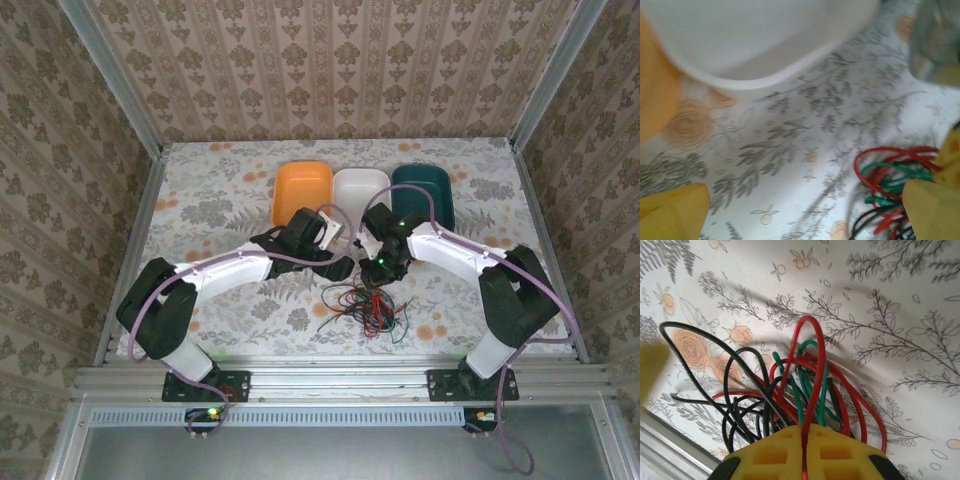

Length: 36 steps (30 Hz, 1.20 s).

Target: Untangle the cables

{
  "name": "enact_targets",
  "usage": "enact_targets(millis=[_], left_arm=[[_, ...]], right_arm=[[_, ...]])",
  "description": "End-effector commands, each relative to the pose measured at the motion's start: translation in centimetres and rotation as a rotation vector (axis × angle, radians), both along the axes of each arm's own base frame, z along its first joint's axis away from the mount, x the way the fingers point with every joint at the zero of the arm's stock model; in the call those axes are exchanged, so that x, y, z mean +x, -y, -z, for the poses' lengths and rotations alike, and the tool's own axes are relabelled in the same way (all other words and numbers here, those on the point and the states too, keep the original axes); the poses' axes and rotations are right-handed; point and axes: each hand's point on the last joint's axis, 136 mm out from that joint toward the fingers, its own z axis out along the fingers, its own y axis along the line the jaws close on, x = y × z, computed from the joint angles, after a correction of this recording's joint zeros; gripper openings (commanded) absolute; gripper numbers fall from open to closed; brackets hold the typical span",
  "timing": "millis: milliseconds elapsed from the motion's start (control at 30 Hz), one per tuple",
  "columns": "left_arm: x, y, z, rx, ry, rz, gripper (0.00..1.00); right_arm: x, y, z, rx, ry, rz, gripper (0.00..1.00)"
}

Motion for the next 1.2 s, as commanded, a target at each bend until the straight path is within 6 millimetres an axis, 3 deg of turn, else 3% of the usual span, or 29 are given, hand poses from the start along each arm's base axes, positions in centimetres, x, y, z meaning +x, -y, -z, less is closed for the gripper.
enact_targets(millis=[0,200,467,600,733,1000,1067,1167], left_arm=[[-2.8,2.0,-0.5,-0.013,0.032,0.220,1.00],[-2.7,4.3,-0.4,-0.045,0.029,0.300,1.00],[-1.2,5.4,2.9,-0.034,0.014,0.303,0.96],[-0.7,5.5,4.4,-0.036,-0.014,0.281,0.75],[-0.8,5.1,5.6,-0.024,-0.036,0.273,0.66],[-1.1,3.7,7.3,-0.019,-0.078,0.216,0.05],[-1.2,3.5,7.2,-0.030,-0.081,0.201,0.00],[-1.2,3.2,7.1,-0.039,-0.079,0.186,0.00]], right_arm=[[2.6,-0.1,-4.9,0.064,0.179,0.032,0.07],[5.0,-0.8,-10.3,0.207,0.335,0.104,0.05],[7.3,-0.5,-17.1,0.412,0.473,0.278,0.04],[7.6,0.8,-19.6,0.467,0.536,0.367,0.04],[7.8,3.2,-21.7,0.456,0.631,0.474,0.04],[7.7,10.2,-26.9,0.338,0.924,0.723,0.02],[7.5,12.1,-27.8,0.286,0.981,0.790,0.02],[7.4,14.1,-29.1,0.214,1.060,0.852,0.01]])
